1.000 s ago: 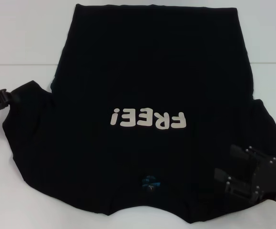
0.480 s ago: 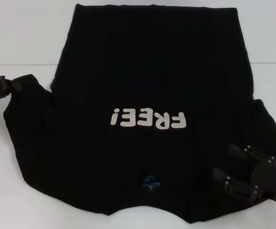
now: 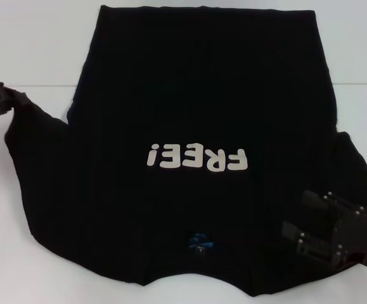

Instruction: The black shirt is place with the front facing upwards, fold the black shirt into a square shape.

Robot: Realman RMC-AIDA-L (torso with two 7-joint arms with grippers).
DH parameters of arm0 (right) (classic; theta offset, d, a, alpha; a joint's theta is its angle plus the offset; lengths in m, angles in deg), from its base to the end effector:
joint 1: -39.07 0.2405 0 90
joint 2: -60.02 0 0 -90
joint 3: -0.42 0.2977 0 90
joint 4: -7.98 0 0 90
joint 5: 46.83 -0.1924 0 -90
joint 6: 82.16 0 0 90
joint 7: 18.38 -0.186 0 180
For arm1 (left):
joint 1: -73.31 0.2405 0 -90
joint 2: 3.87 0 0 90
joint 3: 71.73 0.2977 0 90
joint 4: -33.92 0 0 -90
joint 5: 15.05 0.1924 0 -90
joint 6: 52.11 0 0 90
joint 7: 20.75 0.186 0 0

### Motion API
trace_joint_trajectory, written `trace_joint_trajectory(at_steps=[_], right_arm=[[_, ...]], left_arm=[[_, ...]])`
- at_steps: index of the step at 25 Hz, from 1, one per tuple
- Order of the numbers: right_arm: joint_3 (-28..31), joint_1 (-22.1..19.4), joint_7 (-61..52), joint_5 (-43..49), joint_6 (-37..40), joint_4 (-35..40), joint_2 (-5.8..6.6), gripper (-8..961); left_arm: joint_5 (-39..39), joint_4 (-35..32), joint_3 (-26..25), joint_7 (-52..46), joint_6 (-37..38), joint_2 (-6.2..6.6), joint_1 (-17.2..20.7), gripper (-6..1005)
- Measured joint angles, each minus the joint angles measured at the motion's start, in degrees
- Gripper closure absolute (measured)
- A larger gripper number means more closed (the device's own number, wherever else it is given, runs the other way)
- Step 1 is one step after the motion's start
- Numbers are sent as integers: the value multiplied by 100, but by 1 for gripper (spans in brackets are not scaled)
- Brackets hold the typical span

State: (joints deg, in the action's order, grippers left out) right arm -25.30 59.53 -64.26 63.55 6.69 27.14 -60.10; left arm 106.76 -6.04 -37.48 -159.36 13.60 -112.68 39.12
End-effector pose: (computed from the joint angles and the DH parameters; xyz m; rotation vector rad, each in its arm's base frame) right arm 0.3190 0.2881 -0.0755 -2.4264 0.4941 0.8482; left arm -0.3409 0.4465 0.0643 -1.8096 -1.6487 -0.6748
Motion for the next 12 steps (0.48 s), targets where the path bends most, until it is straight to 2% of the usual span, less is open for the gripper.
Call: trace_joint_trajectory(at_steps=[7,12], right_arm=[[22,35,0,0,-2,0,-2,185],[24,75,0,0,-19,0,-2,186]], left_arm=[[0,304,30,-68,11,-103,-157,969],[0,463,40,-66,56,-269,-291,969]])
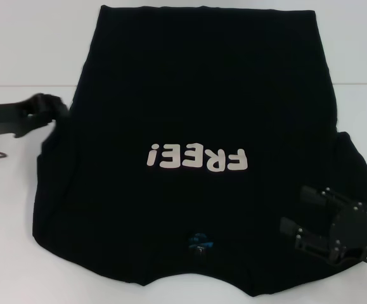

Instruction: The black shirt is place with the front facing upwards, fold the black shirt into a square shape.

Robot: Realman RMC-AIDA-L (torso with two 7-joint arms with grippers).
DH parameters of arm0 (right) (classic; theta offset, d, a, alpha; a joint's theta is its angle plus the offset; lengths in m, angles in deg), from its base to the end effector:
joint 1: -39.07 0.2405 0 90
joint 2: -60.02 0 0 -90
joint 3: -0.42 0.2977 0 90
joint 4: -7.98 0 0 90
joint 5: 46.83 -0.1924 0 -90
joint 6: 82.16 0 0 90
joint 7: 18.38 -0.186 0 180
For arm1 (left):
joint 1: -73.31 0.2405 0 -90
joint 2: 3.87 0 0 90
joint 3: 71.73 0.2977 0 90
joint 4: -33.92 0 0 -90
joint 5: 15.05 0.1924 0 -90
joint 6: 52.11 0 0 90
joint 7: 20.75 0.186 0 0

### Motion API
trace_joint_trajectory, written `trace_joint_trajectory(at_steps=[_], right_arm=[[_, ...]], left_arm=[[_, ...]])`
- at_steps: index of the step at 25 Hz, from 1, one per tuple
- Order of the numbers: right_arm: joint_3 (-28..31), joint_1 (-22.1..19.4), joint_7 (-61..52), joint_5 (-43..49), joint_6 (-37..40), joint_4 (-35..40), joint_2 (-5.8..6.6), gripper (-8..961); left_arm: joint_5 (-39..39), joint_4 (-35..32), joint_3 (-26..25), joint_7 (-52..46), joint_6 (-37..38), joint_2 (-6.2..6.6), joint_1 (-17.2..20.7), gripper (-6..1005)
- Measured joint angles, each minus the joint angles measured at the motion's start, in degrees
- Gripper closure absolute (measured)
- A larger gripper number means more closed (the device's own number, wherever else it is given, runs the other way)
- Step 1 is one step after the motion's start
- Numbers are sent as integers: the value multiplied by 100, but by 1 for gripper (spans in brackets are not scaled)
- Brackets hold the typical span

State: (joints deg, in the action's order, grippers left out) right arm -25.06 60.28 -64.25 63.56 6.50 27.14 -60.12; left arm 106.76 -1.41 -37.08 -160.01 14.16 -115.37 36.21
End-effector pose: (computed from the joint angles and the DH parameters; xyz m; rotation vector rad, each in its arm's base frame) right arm 0.3159 0.2929 -0.0752 -2.4270 0.4814 0.8511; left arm -0.3170 0.4470 0.0182 -1.8738 -1.7609 -0.7039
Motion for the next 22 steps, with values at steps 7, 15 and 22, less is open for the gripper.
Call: trace_joint_trajectory(at_steps=[7,15,22], right_arm=[[9,7,-6,0,18,0,0,189],[8,6,-9,0,20,-4,-9,191],[-21,4,-9,0,20,-61,-1,193]], left_arm=[[-1,199,135,45,-44,-207,-31,969],[-179,471,-46,55,-132,-356,17,939],[-666,772,-78,58,173,-368,30,582]])
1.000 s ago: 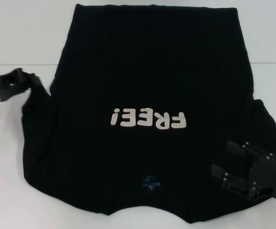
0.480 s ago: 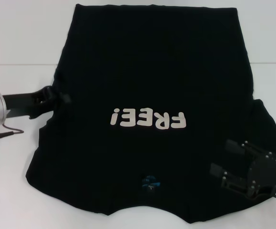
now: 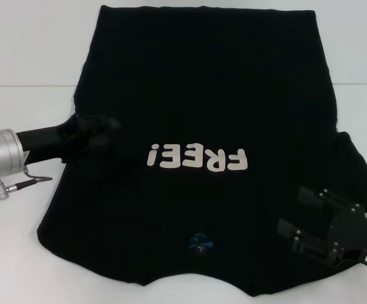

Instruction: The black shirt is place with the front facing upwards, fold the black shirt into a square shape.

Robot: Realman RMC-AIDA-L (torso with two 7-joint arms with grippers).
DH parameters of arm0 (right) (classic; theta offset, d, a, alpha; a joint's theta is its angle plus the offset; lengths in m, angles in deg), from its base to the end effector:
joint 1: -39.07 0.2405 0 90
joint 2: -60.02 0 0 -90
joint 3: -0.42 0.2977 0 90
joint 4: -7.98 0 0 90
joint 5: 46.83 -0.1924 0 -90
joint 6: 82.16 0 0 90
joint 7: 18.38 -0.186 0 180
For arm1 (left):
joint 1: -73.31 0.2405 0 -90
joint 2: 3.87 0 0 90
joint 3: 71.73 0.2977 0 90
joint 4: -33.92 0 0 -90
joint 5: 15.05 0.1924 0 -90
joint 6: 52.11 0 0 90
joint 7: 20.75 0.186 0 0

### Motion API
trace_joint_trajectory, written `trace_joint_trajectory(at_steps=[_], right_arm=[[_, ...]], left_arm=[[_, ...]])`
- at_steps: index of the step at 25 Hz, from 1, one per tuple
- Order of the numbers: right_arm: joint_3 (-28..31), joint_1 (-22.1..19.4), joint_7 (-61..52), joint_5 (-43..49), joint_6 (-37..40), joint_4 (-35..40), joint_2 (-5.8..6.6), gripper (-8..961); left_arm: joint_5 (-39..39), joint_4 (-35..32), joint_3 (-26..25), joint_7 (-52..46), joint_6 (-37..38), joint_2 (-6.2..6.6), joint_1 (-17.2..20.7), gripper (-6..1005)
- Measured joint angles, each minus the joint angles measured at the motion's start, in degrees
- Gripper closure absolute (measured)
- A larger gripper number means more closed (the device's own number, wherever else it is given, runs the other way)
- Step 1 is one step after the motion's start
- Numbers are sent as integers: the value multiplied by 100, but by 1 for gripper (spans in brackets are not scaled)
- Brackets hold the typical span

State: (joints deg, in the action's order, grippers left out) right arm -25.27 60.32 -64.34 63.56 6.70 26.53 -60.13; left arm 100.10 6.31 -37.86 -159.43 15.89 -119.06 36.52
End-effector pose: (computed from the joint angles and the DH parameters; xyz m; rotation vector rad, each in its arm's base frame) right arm 0.3143 0.2912 -0.0773 -2.4329 0.4907 0.8637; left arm -0.2985 0.4244 -0.0358 -1.8486 -1.9938 -0.8799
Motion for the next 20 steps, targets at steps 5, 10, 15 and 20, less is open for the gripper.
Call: trace_joint_trajectory(at_steps=[5,10,15,20], right_arm=[[-8,-6,10,0,0,-14,8,194],[30,-20,6,0,-14,-13,10,196],[214,-24,-190,-5,-261,-10,9,197],[768,-55,-677,-8,-397,148,24,199]], left_arm=[[-232,109,-55,59,140,27,70,412],[-427,-15,-65,1474,599,30,265,278],[-399,-366,50,3987,1125,-192,665,197],[-404,-914,207,6227,1397,-564,1211,147]])
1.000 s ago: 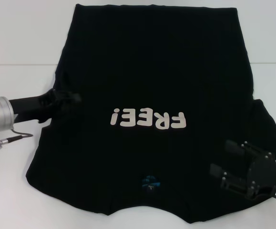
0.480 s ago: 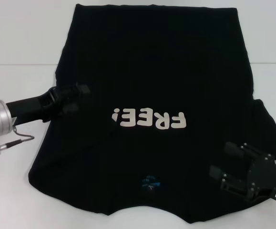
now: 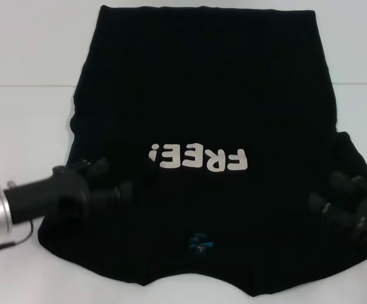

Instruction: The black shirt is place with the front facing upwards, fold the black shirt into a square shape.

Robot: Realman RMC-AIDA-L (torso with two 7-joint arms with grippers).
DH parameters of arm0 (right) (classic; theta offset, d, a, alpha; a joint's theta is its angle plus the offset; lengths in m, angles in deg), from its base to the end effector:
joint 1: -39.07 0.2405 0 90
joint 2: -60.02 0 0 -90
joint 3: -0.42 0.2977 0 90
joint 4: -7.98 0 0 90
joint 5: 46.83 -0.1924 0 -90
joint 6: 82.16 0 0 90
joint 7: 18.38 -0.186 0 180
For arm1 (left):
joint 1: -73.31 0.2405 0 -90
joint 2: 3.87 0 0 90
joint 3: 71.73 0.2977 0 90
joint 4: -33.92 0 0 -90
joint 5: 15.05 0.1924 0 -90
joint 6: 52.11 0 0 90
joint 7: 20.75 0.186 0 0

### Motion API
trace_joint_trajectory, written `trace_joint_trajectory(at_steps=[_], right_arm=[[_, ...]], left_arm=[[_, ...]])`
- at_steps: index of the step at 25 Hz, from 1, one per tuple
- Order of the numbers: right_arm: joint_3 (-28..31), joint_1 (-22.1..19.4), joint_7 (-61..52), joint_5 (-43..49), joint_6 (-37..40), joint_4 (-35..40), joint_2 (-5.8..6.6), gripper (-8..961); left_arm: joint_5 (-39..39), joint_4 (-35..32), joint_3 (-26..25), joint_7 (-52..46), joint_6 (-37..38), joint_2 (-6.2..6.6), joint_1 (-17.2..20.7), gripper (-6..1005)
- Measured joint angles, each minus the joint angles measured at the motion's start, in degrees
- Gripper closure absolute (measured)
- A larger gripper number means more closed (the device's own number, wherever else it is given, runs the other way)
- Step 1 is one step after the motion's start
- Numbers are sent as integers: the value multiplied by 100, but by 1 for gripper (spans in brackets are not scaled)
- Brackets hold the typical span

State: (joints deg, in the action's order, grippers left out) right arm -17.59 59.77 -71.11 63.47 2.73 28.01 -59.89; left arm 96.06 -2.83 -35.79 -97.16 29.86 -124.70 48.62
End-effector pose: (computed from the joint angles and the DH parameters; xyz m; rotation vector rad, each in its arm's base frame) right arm 0.3387 0.3083 -0.0542 -2.2481 0.6843 0.8446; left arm -0.3049 0.3434 -0.0548 -2.4901 -0.7582 -0.7041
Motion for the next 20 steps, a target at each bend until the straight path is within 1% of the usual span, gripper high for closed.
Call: trace_joint_trajectory(at_steps=[1,3,5,9,12,14,16,17,20], right_arm=[[74,-8,-228,-1,-6,112,5,199],[134,-56,-947,13,9,556,9,200],[117,-114,-1839,63,42,1081,13,200],[107,-211,-3882,474,82,2288,50,202],[102,-172,-5648,1084,318,3163,125,202],[97,-86,-6702,1450,592,3626,210,203],[80,31,-7571,1798,880,3858,330,204],[50,125,-8044,1995,1043,3898,428,204],[-96,360,-8813,2494,1240,3703,677,205]], left_arm=[[-26,-108,-14,426,205,-80,116,146],[-110,-287,-48,973,542,-198,296,145],[-211,-414,-65,1207,737,-272,412,144],[-255,-464,-65,1287,855,-293,487,143],[-260,-451,-62,1319,874,-302,506,142],[-263,-450,-61,1332,871,-304,517,142],[-262,-450,-61,1344,872,-305,523,142],[-263,-452,-60,1357,875,-306,525,142],[-262,-481,-61,1454,885,-307,555,141]])
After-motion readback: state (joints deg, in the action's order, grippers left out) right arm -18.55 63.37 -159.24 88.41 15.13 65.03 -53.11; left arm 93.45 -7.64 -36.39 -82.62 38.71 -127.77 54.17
